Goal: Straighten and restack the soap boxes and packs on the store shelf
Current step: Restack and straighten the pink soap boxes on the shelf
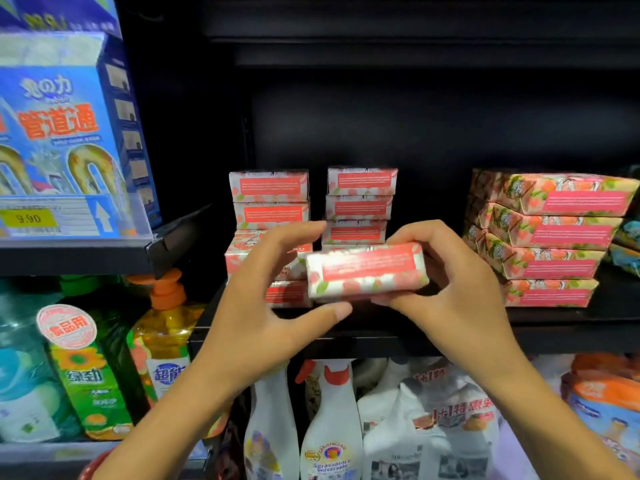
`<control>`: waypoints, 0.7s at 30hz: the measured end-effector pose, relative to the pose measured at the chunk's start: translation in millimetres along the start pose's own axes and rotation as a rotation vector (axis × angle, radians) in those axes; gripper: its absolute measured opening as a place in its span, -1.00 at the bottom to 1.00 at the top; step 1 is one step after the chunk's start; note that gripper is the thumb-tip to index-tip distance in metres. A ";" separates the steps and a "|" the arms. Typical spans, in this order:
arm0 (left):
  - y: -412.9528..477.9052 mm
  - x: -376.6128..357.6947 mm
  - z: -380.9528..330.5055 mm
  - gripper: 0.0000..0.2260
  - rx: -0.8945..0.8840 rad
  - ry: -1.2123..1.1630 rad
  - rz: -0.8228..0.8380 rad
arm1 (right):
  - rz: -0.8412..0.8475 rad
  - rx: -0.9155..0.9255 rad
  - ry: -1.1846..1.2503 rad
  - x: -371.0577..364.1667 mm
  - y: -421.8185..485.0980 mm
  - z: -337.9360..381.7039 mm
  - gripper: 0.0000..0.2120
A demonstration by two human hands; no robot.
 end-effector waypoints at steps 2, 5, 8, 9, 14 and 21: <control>1.2 4.4 8.2 -0.46 0.105 -0.056 -0.021 | -0.065 0.129 -0.117 0.0 -4.2 9.3 -0.65; 0.9 -2.2 25.2 -0.37 0.280 -0.145 0.059 | -0.108 0.295 -0.117 -2.4 -10.5 19.6 -0.70; -2.2 -7.6 28.5 -0.40 0.314 -0.302 0.080 | -0.099 0.371 -0.109 -5.8 -11.9 24.9 -0.74; -1.8 -5.3 25.7 -0.45 0.282 -0.316 0.052 | -0.084 0.373 -0.115 -7.2 -11.1 25.1 -0.73; 3.1 26.1 19.5 -0.51 0.172 -0.283 -0.154 | -0.036 0.284 -0.160 -5.2 -6.2 19.6 -0.65; 7.9 58.1 29.9 -0.58 0.188 -0.063 -0.396 | 0.218 0.044 -0.281 -26.0 -18.5 -21.9 -0.77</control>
Point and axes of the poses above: each hand's wrist, its own y-axis towards the middle knuckle, its own x-axis out of the back of the hand, z = x × y, the point moved 9 cm from there along y, towards the middle knuckle, and after that the axes turned 1 degree about z, right-handed, at the moved point
